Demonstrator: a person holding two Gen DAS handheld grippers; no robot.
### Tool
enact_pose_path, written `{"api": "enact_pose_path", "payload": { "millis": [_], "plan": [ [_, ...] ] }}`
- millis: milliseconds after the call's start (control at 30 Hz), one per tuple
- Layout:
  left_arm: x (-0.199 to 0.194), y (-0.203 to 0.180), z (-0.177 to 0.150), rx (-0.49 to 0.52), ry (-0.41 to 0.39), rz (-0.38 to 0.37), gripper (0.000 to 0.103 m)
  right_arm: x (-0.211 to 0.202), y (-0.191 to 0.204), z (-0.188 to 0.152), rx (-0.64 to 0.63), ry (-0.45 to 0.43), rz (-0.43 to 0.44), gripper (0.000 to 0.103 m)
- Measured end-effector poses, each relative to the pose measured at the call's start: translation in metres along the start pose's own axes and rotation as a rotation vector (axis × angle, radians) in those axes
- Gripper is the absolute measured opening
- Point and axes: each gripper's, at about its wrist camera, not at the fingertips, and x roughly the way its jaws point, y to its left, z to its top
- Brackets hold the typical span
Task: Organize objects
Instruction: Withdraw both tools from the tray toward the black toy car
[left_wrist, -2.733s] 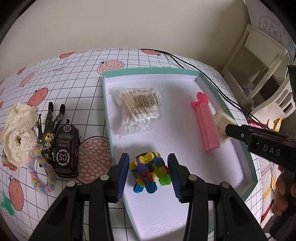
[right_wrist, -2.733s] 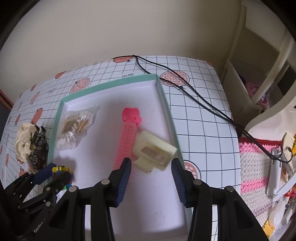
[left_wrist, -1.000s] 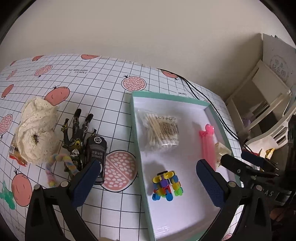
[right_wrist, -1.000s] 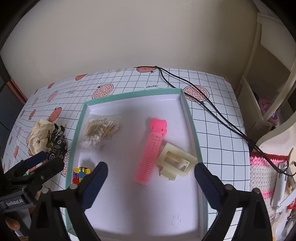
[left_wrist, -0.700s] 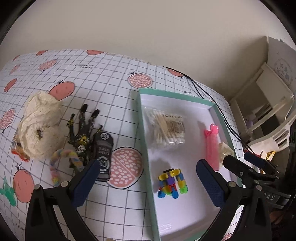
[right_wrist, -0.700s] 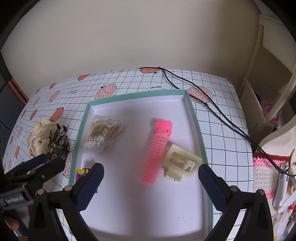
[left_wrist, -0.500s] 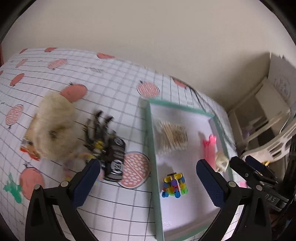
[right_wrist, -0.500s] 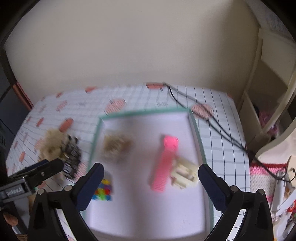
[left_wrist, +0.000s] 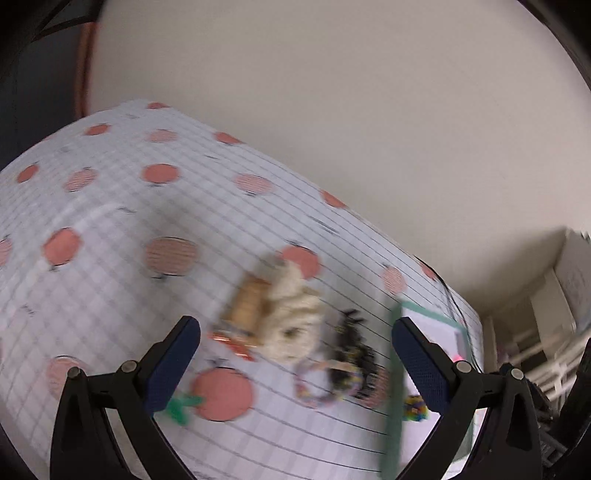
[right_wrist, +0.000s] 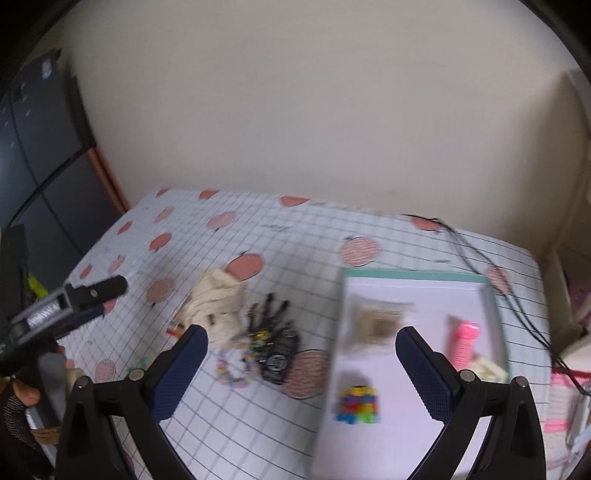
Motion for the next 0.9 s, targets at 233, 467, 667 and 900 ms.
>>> {"api": "enact_pose_path", "payload": {
  "millis": [233, 467, 667, 900],
  "plan": [
    [-0.012, 0.063, -0.002, -0.088, 0.011, 0.1, 0.103, 0.043, 0.049, -0.015, -0.07, 0.092, 0.034, 0.086],
    [0.003, 0.088, -0.011, -0.161, 0.092, 0.151, 0.103, 0.072, 0.057, -0.025, -0.096, 0.14, 0.019, 0.065],
    [0.021, 0.094, -0.022, -0.195, 0.152, 0.181, 0.102, 0.096, 0.056, -0.03, -0.094, 0.178, 0.02, 0.048],
    [0.043, 0.094, -0.034, -0.193, 0.24, 0.188, 0.079, 0.11, 0.06, -0.035, -0.126, 0.195, 0.01, 0.029]
  ]
}}
